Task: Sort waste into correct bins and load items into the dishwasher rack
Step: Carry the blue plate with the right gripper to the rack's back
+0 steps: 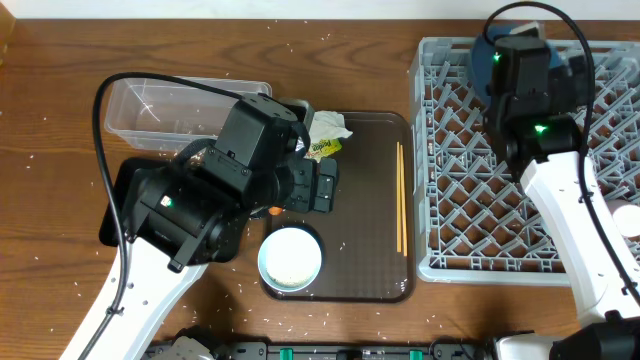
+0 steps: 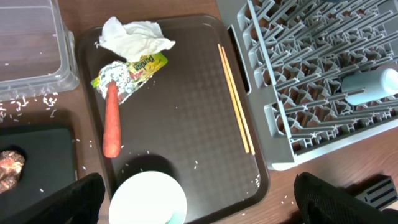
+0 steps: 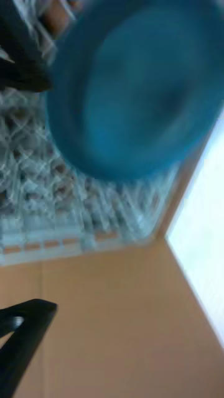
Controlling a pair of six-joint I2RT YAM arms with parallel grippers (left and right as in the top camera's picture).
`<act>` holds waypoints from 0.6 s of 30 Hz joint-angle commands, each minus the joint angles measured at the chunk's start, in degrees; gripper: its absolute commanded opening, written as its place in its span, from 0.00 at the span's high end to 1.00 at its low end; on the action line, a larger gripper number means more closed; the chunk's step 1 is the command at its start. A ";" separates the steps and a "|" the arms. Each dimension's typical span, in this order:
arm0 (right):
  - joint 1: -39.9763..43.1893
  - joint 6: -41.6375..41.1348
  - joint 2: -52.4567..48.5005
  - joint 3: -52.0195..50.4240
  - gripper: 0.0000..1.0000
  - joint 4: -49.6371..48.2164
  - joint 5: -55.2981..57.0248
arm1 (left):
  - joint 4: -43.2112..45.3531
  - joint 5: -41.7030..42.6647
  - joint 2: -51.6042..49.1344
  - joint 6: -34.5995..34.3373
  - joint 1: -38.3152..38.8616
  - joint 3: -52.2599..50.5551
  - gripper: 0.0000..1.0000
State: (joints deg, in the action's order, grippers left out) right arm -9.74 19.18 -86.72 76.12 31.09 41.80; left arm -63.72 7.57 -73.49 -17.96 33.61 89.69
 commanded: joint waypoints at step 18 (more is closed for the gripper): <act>22.08 -62.90 0.17 0.35 0.27 6.60 -40.92 | 0.07 0.35 0.50 0.37 0.11 0.39 0.02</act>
State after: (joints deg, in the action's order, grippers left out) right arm 8.34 -31.64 -85.86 76.05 38.44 6.35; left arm -63.68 7.57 -73.49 -17.98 33.61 89.71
